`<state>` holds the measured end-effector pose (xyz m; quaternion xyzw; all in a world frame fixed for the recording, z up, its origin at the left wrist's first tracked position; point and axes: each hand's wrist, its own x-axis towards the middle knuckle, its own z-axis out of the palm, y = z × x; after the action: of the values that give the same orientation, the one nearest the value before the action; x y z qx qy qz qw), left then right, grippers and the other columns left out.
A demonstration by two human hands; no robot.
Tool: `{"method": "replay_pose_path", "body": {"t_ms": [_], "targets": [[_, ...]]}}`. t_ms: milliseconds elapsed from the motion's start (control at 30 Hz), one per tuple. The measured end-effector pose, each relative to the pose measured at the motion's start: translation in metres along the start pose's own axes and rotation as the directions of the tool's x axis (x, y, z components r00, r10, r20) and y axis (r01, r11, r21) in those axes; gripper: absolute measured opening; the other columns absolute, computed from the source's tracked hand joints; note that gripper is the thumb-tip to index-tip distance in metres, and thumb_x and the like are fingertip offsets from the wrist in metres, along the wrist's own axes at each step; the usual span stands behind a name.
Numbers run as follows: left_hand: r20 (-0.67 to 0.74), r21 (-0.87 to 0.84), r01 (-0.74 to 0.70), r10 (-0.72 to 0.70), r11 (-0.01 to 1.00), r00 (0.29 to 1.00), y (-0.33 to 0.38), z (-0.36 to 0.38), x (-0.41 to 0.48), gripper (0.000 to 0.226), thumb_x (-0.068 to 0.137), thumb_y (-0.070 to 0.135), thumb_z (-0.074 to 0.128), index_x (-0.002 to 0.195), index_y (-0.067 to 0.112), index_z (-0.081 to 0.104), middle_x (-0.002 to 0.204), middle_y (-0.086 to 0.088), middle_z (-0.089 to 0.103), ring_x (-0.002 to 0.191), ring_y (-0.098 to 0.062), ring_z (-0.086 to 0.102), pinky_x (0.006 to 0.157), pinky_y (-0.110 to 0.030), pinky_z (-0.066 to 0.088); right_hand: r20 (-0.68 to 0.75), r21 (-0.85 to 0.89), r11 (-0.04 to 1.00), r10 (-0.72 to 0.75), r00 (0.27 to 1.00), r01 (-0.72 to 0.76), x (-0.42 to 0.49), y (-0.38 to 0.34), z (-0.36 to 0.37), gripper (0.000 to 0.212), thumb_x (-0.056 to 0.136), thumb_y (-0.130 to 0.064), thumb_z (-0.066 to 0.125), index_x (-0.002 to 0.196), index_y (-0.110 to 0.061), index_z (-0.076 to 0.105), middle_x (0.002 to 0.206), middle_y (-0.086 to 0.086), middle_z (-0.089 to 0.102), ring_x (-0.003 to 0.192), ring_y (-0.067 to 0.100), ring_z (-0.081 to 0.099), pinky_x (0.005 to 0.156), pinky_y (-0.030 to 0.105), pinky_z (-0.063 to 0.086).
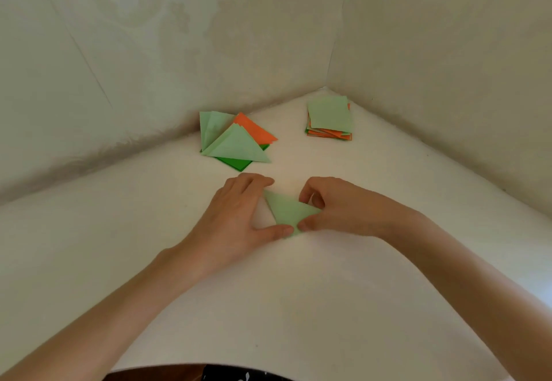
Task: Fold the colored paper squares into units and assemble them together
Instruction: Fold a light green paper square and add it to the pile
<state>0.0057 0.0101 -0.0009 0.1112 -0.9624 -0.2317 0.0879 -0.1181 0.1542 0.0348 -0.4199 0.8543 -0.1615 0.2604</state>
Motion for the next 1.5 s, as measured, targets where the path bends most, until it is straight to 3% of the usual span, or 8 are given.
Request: {"method": "replay_pose_path", "body": {"t_ms": [167,300,467,600,700,867,1300,1500], "targets": [[-0.125,-0.398,0.088,-0.149,0.913,0.981,0.001,-0.003,0.000,0.099,0.069,0.048,0.076,0.146,0.024,0.019,0.135,0.011,0.040,0.122,-0.002,0.042,0.099,-0.012,0.030,-0.133,0.480,0.876,0.022,0.991,0.045,0.002,-0.004,0.003,0.020,0.084,-0.017,0.067,0.068,-0.014,0.055,0.062,-0.005,0.046,0.054,0.005,0.040,0.050,0.016,0.030],[-0.005,-0.899,0.143,-0.338,0.414,0.941,0.010,-0.018,0.007,0.073,0.061,0.031,0.087,0.122,0.020,0.048,0.107,0.003,0.068,0.096,-0.010,0.067,0.081,-0.020,0.053,-0.203,0.896,0.430,0.179,0.963,0.109,0.006,-0.018,0.013,0.002,0.087,-0.019,0.063,0.089,-0.017,0.063,0.071,-0.011,0.062,0.069,0.004,0.049,0.067,0.022,0.034],[-0.027,-0.895,0.119,-0.320,0.430,0.947,0.013,-0.023,0.009,0.010,0.087,0.017,0.062,0.089,0.008,0.063,0.077,0.004,0.072,0.081,-0.011,0.070,0.073,-0.025,0.057,-0.173,0.916,0.389,0.167,0.971,0.097,0.011,-0.037,0.024,0.015,0.089,-0.020,0.061,0.101,-0.016,0.067,0.091,-0.008,0.069,0.077,0.002,0.055,0.071,0.025,0.035],[-0.081,-0.869,0.092,-0.323,0.487,0.943,-0.003,-0.037,0.015,0.013,0.092,0.008,0.055,0.082,0.009,0.063,0.072,0.004,0.070,0.070,-0.009,0.068,0.062,-0.021,0.054,-0.145,0.818,0.569,0.057,0.988,0.087,0.017,-0.040,0.017,0.025,0.088,-0.020,0.062,0.113,-0.017,0.062,0.101,-0.003,0.067,0.078,0.002,0.054,0.067,0.022,0.036],[-0.129,-0.658,0.098,-0.240,0.747,0.962,-0.027,-0.047,0.024,0.015,0.092,0.010,0.058,0.079,0.014,0.062,0.075,0.002,0.069,0.072,-0.014,0.066,0.072,-0.035,0.057,-0.276,0.757,0.635,0.097,0.956,0.154,0.032,-0.031,-0.003,0.033,0.084,-0.021,0.067,0.114,-0.019,0.053,0.092,-0.004,0.060,0.077,0.008,0.053,0.063,0.020,0.039],[-0.212,-0.354,0.062,-0.144,0.933,0.967,-0.050,-0.048,0.044,0.012,0.091,0.015,0.061,0.079,0.018,0.062,0.080,-0.005,0.066,0.070,-0.013,0.056,0.067,-0.023,0.042,-0.281,0.641,0.746,0.010,0.960,0.180,0.063,-0.022,-0.007,0.006,0.084,-0.008,0.068,0.084,-0.014,0.066,0.078,0.001,0.062,0.066,0.003,0.051,0.058,0.010,0.037],[-0.344,0.304,-0.093,0.200,0.948,0.918,-0.078,-0.022,0.066,0.025,0.070,-0.009,0.071,0.091,0.004,0.067,0.095,-0.012,0.065,0.077,-0.034,0.063,0.059,-0.039,0.051,-0.565,0.105,0.979,-0.085,0.821,0.173,0.136,-0.025,0.012,0.012,0.082,-0.011,0.062,0.093,-0.015,0.066,0.087,0.000,0.065,0.093,0.025,0.055,0.080,0.036,0.045],[-0.326,0.341,-0.093,0.210,0.936,0.922,-0.082,-0.017,0.060,0.019,0.073,-0.003,0.069,0.090,0.005,0.073,0.094,-0.009,0.072,0.075,-0.030,0.069,0.061,-0.038,0.055,-0.518,-0.428,0.806,-0.590,0.619,0.410,0.123,-0.019,0.013,0.022,0.069,0.001,0.063,0.086,-0.009,0.072,0.080,0.009,0.064,0.070,0.033,0.059,0.057,0.033,0.049]]}}
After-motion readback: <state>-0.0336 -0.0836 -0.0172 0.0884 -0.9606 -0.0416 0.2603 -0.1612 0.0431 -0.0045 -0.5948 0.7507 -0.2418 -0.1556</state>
